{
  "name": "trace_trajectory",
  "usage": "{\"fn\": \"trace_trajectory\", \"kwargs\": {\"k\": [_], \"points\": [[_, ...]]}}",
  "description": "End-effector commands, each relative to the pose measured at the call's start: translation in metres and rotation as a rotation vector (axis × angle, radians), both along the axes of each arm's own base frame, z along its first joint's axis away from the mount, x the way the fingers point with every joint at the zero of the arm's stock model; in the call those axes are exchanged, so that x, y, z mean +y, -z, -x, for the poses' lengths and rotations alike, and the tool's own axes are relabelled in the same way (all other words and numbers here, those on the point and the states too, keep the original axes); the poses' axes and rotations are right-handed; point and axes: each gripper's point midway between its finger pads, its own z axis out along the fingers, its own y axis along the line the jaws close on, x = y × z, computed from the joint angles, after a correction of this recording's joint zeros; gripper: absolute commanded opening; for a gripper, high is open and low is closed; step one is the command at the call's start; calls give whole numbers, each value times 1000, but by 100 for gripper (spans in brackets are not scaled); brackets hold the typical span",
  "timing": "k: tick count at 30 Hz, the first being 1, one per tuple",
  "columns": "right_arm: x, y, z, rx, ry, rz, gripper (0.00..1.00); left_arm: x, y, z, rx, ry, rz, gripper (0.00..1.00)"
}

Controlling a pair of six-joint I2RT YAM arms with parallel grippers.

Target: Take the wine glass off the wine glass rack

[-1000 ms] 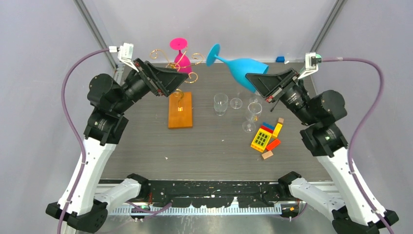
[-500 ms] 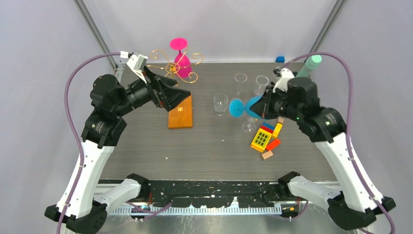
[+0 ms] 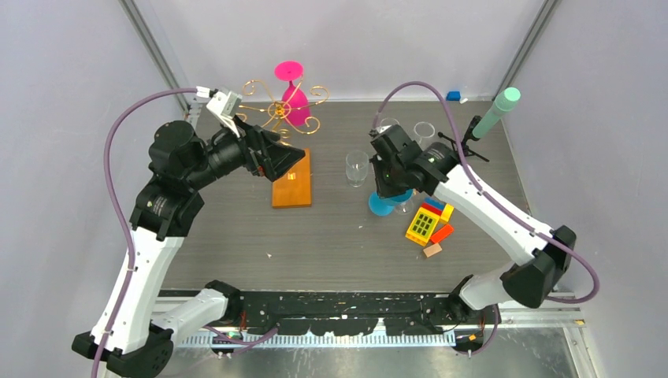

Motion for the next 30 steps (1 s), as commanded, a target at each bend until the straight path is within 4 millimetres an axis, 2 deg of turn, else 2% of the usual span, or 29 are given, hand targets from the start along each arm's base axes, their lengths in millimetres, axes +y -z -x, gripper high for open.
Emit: {"fn": "trace_trajectory", "kwargs": {"k": [1,6,11,21,26,30], "points": [[2,-8,-16,-41,36,21,0,7,-22,7,-77,-23,7,100],[17,8,-25,1,23,24,2,6,-20,4,-68,-22,4,100],[24,22,-32,32,19,54,3,7,-17,1,-63,-34,-14,100],[40,48,-40,92,-13,70,16,9,-25,-13,-69,-73,-35,100],[42,49,-42,90,-19,71,27,11,-32,-26,-78,-113,-41,100],[47,38,-46,54,-19,33,33,11,-46,-48,-63,-177,4,100]]}}
